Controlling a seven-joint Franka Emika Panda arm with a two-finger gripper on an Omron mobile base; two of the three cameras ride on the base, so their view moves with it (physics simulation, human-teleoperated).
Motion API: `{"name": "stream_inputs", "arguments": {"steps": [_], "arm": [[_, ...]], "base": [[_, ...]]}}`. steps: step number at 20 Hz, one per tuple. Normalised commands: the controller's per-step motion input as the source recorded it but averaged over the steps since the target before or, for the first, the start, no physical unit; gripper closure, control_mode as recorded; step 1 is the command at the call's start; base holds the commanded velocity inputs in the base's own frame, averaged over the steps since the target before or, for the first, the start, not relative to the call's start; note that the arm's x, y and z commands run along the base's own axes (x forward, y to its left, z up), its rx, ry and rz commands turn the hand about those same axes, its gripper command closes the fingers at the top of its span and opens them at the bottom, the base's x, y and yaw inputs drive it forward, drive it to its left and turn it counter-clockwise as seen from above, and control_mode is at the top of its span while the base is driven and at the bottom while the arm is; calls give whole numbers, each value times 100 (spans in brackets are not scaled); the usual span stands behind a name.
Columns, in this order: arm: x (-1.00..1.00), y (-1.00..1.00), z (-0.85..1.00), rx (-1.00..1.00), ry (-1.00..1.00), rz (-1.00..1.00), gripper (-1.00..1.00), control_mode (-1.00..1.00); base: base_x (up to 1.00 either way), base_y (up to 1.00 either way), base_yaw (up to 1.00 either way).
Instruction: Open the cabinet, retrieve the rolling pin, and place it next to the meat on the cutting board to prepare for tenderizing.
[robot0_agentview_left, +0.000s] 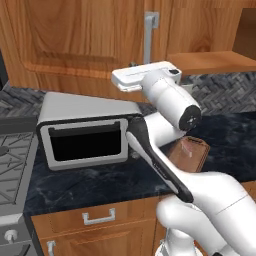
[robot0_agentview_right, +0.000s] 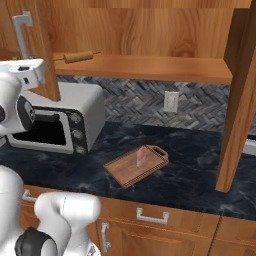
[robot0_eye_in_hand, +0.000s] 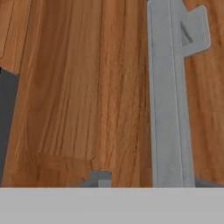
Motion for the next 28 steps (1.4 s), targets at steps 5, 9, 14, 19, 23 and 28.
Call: {"name": "stream_inputs", "arguments": {"steps": [5, 9, 14, 19, 23, 28], "arm": [[-100, 100, -19, -1, 0, 14, -100, -100], [-67, 94, -22, -4, 0, 10, -100, -100], [-17, 12, 0, 0, -2, 3, -100, -100], [-53, -15, 0, 1, -7, 2, -100, -100], [-57, -29, 0, 3, -5, 2, -100, -100], [-23, -54, 0, 1, 0, 0, -100, -100]], "base": [[0, 0, 0], [0, 0, 0], [0, 0, 0], [0, 0, 0], [0, 0, 0], [0, 0, 0]]}}
